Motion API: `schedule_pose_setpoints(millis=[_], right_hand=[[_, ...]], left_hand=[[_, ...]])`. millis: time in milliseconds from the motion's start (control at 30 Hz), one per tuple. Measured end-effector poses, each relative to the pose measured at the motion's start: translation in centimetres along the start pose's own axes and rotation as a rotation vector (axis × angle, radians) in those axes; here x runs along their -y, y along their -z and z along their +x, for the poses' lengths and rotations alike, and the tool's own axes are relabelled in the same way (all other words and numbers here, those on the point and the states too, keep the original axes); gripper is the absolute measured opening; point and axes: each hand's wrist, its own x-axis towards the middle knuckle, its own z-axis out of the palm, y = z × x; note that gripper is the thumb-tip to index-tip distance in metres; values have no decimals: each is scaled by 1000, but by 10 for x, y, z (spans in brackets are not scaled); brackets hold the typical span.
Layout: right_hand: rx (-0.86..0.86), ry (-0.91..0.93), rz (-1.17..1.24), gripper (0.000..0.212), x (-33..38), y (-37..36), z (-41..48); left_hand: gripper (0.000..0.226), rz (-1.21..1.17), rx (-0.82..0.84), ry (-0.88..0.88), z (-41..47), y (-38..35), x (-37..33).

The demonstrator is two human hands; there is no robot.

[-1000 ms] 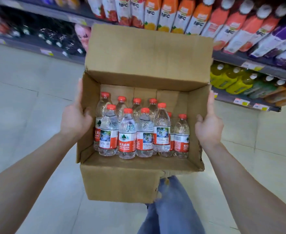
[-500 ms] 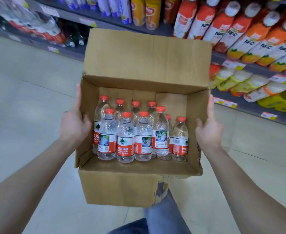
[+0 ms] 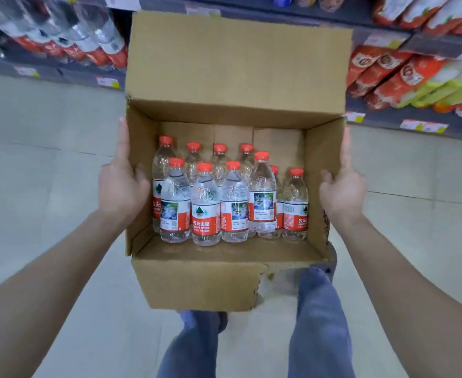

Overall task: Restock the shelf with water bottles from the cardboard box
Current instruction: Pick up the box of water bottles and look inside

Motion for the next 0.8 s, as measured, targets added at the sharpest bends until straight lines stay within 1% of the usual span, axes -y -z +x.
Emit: schedule_pose_setpoints(millis=[167, 333, 567, 800], right_hand=[[3, -31, -3, 90, 41, -57, -21], [30, -67, 11, 93, 55, -115, -5], [54, -127, -10, 91, 57, -181, 34], [58, -178, -45, 89, 42, -261, 87]], left_hand=[[94, 21, 51, -34, 51, 8, 60], [91, 21, 95, -41, 92, -11, 101], [93, 39, 151, -24, 150, -68, 137], [91, -1, 173, 15, 203, -149, 172]])
